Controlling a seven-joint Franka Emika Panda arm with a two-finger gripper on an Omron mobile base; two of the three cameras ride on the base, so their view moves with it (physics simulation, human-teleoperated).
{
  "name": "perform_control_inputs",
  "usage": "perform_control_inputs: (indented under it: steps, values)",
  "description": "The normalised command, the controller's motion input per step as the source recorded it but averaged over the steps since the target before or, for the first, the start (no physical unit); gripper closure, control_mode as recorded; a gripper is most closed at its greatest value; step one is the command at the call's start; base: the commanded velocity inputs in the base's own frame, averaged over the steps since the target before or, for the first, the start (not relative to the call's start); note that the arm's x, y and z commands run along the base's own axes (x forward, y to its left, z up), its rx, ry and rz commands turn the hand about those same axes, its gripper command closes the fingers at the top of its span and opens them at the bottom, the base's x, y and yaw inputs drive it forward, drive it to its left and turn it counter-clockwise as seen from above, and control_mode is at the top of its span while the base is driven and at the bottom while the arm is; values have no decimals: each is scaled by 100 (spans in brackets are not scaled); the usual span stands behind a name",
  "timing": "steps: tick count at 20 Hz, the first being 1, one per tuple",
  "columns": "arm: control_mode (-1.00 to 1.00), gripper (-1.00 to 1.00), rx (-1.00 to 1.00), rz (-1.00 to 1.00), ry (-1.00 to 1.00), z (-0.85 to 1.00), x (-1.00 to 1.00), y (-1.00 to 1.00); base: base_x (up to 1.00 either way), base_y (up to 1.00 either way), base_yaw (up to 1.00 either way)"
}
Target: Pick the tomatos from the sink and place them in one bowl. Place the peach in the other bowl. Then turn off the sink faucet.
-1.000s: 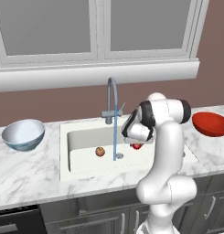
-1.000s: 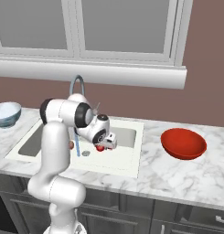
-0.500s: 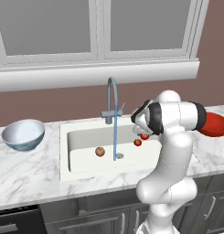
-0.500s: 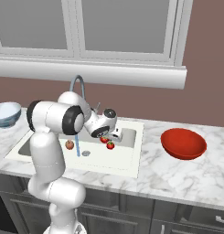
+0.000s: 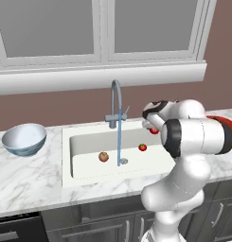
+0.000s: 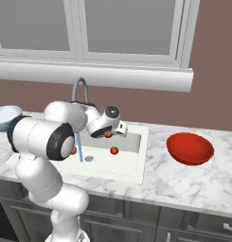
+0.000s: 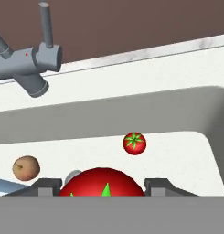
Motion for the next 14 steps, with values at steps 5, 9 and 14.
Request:
perform_control_inputs:
  steps: [5, 9, 14]
  values:
    - [-100, 100, 0, 0, -1, 100, -22, 0, 0, 0, 0]
    - [-100, 100, -3, 0, 7, 99, -29, 0, 0, 0, 0]
    - [-100, 100, -8, -1, 23, 82, -34, -1, 0, 0, 0]
